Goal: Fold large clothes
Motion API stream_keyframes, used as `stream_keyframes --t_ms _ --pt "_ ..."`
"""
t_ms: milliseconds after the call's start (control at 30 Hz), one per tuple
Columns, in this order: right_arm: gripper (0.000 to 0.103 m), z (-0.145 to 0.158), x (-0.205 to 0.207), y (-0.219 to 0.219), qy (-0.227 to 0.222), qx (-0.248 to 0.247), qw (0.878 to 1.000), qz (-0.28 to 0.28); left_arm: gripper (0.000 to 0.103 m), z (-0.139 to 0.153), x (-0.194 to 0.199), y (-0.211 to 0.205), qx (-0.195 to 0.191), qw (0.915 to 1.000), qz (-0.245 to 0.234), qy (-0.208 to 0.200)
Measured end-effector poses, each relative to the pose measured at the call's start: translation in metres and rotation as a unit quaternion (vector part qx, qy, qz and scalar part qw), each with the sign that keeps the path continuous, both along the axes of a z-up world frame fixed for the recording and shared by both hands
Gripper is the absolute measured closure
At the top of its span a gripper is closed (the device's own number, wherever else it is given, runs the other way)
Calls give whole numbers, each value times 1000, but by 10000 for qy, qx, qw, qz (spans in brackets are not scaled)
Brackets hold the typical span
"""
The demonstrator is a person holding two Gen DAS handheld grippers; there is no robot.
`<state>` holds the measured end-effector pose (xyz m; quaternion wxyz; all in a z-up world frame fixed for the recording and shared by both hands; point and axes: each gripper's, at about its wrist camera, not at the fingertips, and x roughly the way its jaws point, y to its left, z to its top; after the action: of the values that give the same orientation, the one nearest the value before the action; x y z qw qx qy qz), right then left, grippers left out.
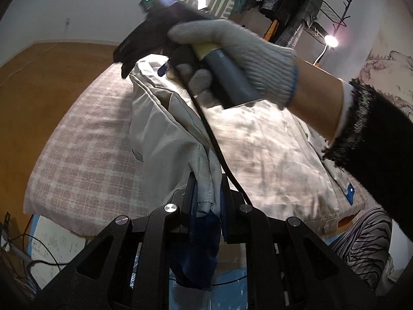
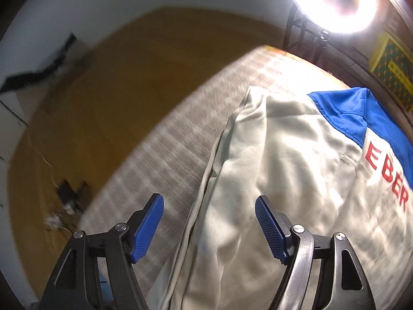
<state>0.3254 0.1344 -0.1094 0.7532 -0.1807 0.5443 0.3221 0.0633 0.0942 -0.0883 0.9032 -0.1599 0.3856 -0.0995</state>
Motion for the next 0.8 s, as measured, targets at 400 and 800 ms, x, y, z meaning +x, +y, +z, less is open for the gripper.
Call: stream_keyframes --t_ms 400,800 --pt "96 -16 2 -27 -343 -110 9991 -222 90 0 -5 -15 236 9995 -201 -34" --pt "98 -24 -3 -258 542 3142 9142 -2503 90 1 -32 -72 829 9904 -1089 -184"
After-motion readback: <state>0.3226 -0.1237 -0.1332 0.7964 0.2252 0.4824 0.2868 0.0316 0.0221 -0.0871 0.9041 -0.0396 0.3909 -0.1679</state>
